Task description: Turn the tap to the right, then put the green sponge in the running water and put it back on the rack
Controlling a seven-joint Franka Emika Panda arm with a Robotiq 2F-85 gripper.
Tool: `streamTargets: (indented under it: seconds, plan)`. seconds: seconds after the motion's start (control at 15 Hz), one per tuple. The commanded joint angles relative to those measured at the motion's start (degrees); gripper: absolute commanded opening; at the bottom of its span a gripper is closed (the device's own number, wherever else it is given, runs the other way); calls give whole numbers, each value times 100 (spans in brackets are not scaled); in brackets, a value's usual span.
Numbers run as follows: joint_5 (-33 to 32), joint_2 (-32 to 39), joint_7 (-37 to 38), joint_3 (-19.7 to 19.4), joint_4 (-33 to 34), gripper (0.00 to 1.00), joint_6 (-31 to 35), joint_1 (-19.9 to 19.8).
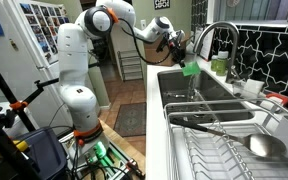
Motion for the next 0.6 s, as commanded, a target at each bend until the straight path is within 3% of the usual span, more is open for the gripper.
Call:
streamTargets:
  seconds: [0.0,0.53]
  plan:
    - [-64,-29,-46,-61,-101,2,65,-61]
    - [60,-25,78,-95,-61,2,356,-123]
